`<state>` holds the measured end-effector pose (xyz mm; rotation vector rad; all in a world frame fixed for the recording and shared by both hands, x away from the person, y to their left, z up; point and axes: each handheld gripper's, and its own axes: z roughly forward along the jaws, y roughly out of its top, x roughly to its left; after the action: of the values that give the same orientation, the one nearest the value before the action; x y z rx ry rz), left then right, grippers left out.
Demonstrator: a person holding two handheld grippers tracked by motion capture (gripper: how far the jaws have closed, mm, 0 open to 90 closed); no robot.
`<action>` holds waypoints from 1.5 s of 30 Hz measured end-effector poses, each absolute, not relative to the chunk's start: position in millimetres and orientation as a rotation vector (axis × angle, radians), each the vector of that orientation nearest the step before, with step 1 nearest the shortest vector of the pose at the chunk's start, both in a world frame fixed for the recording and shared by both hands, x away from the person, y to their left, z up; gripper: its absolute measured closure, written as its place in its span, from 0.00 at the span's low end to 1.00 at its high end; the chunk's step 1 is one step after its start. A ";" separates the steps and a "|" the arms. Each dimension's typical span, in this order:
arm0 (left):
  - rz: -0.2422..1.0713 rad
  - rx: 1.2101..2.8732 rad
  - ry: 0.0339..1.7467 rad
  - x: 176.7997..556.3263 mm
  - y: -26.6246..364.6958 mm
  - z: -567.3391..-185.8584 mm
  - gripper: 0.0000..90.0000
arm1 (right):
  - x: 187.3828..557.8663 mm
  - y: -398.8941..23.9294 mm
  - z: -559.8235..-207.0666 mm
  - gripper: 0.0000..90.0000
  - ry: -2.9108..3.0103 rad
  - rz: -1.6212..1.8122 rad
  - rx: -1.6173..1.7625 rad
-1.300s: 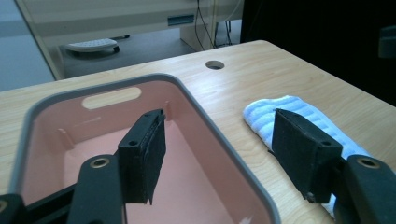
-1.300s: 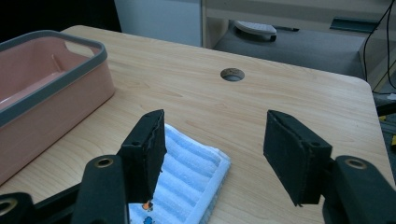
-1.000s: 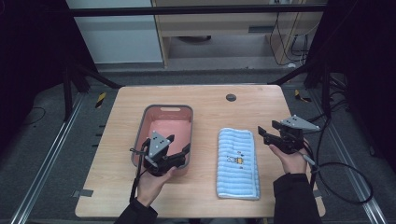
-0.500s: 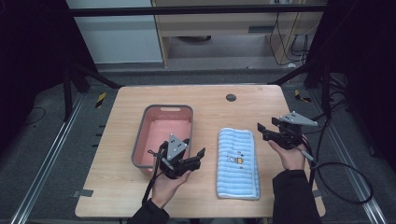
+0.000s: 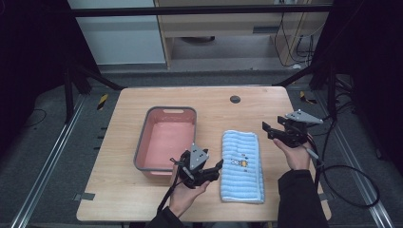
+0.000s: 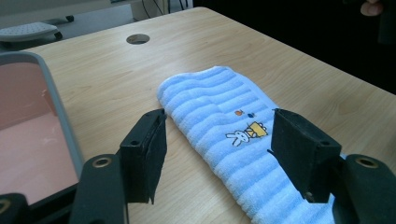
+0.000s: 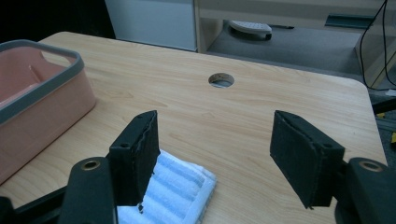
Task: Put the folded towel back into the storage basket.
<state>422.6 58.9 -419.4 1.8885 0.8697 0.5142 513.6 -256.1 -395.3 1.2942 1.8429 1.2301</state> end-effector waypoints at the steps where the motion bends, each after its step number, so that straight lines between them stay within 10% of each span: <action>1: 0.504 1.894 0.868 421.7 56.9 -422.4 0.40 | 514.5 -255.6 -395.5 0.36 1.846 1.227 1.294; 45: 0.413 2.042 0.928 422.5 36.5 -488.1 0.51 | 537.7 -240.8 -455.4 0.46 2.031 1.089 1.343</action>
<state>422.5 36.5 -488.1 2.0419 0.9276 0.4131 537.7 -240.8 -455.4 1.3428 2.0308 1.0893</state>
